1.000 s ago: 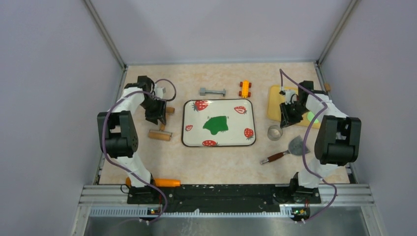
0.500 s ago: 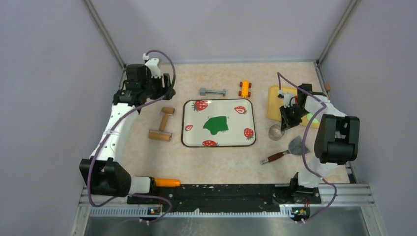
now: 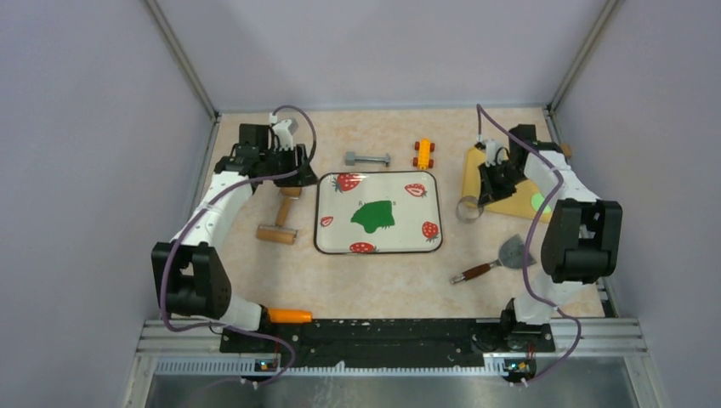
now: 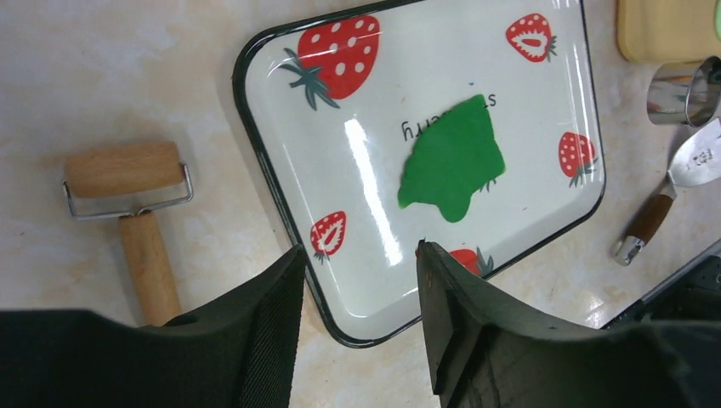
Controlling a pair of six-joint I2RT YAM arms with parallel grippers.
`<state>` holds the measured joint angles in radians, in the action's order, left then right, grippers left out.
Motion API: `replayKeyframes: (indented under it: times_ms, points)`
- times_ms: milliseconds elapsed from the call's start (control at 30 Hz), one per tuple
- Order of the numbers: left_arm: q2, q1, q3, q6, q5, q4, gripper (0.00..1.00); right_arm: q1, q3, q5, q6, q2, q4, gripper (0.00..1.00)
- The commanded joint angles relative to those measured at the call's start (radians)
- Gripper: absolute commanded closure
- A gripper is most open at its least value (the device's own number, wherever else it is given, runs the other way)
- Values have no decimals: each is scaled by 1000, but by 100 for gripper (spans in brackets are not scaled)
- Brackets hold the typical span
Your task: Roll out the dumpling wrappers from the dough
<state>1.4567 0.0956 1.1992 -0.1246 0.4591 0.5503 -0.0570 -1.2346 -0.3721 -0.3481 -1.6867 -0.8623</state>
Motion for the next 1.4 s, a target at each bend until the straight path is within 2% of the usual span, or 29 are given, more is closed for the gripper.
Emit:
replayKeyframes:
  times_ms: [0, 167, 300, 400, 500, 600, 667, 833, 967, 1233, 1300, 1367]
  points:
    - [41, 26, 104, -50, 61, -16, 48, 143, -168, -17, 110, 9, 5, 100]
    - [90, 78, 181, -67, 107, -22, 54, 317, -324, -2, 294, -97, 30, 100]
    - [160, 132, 233, -114, 151, -18, 50, 403, -409, -7, 444, -208, 86, 100]
    - [195, 155, 223, -211, 198, -116, 52, 453, -470, -1, 500, -280, 99, 100]
    - [240, 195, 247, -216, 215, -147, 52, 496, -510, -8, 536, -326, 104, 100]
    - [292, 226, 266, -235, 219, -162, 56, 526, -539, -26, 554, -353, 107, 100]
    - [310, 247, 271, -241, 166, -158, 55, 542, -547, -17, 557, -359, 109, 100]
    - [371, 281, 282, -253, 170, -154, 58, 562, -537, -5, 558, -356, 122, 100]
    - [402, 291, 288, -242, 97, -125, 63, 571, -523, -4, 556, -347, 131, 100]
    - [434, 299, 282, -242, 104, -109, 73, 581, -503, -14, 555, -330, 144, 100]
    - [434, 299, 281, -242, 97, -103, 74, 583, -494, -10, 555, -329, 146, 100]
    - [422, 300, 281, -241, 87, -103, 68, 587, -489, -3, 548, -331, 142, 100]
